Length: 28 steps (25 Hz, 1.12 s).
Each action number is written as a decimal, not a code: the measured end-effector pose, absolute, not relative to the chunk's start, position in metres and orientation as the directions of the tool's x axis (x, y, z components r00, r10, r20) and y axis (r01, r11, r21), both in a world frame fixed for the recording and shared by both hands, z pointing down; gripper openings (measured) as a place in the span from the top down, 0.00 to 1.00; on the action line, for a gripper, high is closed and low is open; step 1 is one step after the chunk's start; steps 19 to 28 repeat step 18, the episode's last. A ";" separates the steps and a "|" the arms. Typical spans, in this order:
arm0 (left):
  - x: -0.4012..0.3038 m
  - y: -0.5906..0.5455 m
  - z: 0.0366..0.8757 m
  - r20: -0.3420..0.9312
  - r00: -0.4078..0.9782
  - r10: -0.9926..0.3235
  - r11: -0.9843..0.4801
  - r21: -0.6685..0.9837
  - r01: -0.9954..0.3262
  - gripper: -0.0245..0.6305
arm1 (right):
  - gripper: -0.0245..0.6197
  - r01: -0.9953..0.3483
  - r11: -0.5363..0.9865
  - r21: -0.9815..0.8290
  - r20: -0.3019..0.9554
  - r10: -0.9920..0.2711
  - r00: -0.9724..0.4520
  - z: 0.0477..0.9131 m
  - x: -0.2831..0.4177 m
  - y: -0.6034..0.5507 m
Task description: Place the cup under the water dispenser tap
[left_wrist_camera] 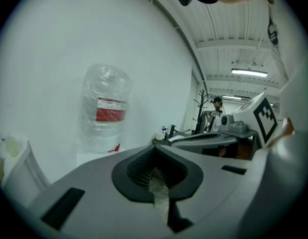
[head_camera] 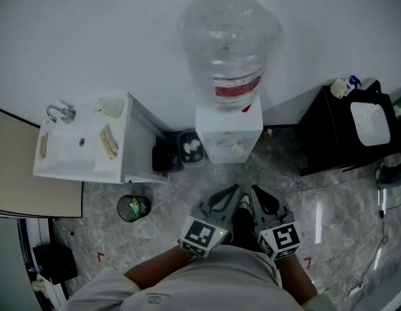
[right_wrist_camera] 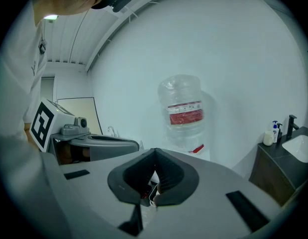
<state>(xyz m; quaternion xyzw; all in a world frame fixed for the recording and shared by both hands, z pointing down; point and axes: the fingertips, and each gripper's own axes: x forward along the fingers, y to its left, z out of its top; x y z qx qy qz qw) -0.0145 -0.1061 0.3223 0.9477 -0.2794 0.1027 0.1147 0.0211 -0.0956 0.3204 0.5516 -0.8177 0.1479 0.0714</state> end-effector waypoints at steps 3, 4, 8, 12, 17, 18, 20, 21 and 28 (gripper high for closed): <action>-0.019 -0.106 0.320 0.254 0.822 -0.510 -0.816 0.157 -0.556 0.96 | 0.94 -0.929 0.337 -0.154 0.279 -0.887 -0.368 0.316 0.022 -0.096; -0.020 -0.106 0.320 0.252 0.822 -0.512 -0.816 0.158 -0.556 0.96 | 0.94 -0.930 0.335 -0.153 0.280 -0.888 -0.366 0.316 0.022 -0.097; -0.023 -0.103 0.323 0.248 0.822 -0.513 -0.814 0.161 -0.558 0.96 | 0.94 -0.931 0.332 -0.149 0.287 -0.887 -0.362 0.319 0.021 -0.095; -0.025 -0.101 0.325 0.251 0.819 -0.517 -0.810 0.165 -0.562 0.96 | 0.94 -0.930 0.334 -0.151 0.290 -0.885 -0.365 0.321 0.018 -0.095; -0.026 -0.100 0.329 0.258 0.816 -0.517 -0.809 0.166 -0.564 0.96 | 0.94 -0.927 0.346 -0.148 0.295 -0.879 -0.375 0.321 0.016 -0.096; -0.026 -0.100 0.329 0.259 0.816 -0.517 -0.808 0.167 -0.565 0.96 | 0.94 -0.925 0.352 -0.145 0.296 -0.876 -0.380 0.321 0.015 -0.096; -0.026 -0.100 0.329 0.259 0.816 -0.517 -0.808 0.167 -0.565 0.96 | 0.94 -0.925 0.352 -0.145 0.296 -0.876 -0.380 0.321 0.015 -0.096; -0.026 -0.100 0.329 0.259 0.816 -0.517 -0.808 0.167 -0.565 0.96 | 0.94 -0.925 0.352 -0.145 0.296 -0.876 -0.380 0.321 0.015 -0.096; -0.026 -0.100 0.329 0.259 0.816 -0.517 -0.808 0.167 -0.565 0.96 | 0.94 -0.925 0.352 -0.145 0.296 -0.876 -0.380 0.321 0.015 -0.096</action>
